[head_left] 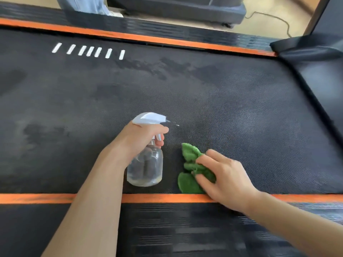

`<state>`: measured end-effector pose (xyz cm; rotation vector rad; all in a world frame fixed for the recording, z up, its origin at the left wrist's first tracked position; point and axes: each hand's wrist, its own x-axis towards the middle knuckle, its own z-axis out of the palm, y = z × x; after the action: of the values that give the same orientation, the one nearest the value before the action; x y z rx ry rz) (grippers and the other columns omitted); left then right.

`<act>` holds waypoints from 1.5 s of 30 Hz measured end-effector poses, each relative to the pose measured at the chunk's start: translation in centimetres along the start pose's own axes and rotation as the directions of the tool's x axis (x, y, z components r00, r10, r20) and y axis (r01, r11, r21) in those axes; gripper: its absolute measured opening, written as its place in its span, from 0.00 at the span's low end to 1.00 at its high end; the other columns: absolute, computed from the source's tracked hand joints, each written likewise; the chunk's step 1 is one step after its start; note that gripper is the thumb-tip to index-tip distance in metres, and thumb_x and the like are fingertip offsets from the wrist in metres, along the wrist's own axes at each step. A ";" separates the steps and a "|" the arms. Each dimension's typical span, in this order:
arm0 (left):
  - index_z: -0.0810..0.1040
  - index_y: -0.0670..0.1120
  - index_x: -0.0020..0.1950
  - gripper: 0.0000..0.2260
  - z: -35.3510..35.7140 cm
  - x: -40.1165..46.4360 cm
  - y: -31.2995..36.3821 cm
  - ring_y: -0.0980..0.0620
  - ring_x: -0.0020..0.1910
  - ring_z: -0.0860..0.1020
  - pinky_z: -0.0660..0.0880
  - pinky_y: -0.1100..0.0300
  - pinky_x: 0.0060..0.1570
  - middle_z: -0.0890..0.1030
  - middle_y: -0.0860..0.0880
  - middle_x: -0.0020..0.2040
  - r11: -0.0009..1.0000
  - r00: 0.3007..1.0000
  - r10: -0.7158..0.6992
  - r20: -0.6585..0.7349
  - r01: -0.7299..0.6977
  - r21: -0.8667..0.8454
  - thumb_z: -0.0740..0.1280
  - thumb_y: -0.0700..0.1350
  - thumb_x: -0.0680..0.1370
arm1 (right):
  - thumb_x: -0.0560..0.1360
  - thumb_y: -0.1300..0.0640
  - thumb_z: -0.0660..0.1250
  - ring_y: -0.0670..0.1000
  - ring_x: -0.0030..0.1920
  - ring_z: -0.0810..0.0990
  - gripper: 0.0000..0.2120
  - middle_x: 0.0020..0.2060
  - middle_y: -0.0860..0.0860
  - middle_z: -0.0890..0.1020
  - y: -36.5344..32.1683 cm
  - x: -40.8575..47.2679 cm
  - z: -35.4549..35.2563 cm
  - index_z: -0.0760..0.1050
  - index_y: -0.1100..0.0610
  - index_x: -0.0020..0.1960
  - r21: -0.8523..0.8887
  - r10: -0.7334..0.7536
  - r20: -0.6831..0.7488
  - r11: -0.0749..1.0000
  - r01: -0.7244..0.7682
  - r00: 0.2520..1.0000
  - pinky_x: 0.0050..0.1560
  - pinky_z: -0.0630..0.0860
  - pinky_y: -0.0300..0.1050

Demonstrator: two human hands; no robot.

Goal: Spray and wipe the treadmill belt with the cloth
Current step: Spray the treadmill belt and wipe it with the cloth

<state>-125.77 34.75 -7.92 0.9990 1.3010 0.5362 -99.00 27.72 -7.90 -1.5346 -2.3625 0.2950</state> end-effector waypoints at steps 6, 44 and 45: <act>0.86 0.49 0.32 0.13 -0.1 -0.9 1.6 0.52 0.38 0.86 0.78 0.51 0.51 0.88 0.49 0.38 0.999 0.996 -0.039 -0.079 0.037 -0.017 0.78 0.58 0.64 | 0.80 0.48 0.59 0.55 0.42 0.77 0.13 0.45 0.52 0.74 4.7 5.4 -1.0 0.78 0.54 0.51 -0.228 -0.489 0.164 0.826 0.515 0.857 0.32 0.75 0.48; 0.83 0.43 0.36 0.15 -2.0 -3.4 2.4 0.49 0.43 0.86 0.81 0.56 0.50 0.89 0.44 0.43 0.975 0.989 -0.056 -0.138 0.083 0.206 0.76 0.52 0.77 | 0.80 0.46 0.58 0.55 0.44 0.78 0.14 0.47 0.50 0.75 4.9 10.0 0.7 0.77 0.53 0.56 -0.266 -0.350 0.019 0.901 0.342 0.937 0.33 0.72 0.45; 0.82 0.44 0.35 0.15 -2.0 -3.4 2.4 0.50 0.43 0.84 0.79 0.57 0.49 0.88 0.46 0.41 0.969 0.988 -0.070 -0.140 0.100 0.224 0.75 0.52 0.78 | 0.79 0.46 0.58 0.58 0.47 0.78 0.14 0.47 0.51 0.75 6.0 12.0 1.1 0.76 0.53 0.56 -0.273 -0.146 -0.108 0.956 0.111 0.983 0.37 0.71 0.46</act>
<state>-127.96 33.79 -3.99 1.1073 1.5427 0.3951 -98.88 41.14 -9.21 -1.4503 -2.4626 -0.1535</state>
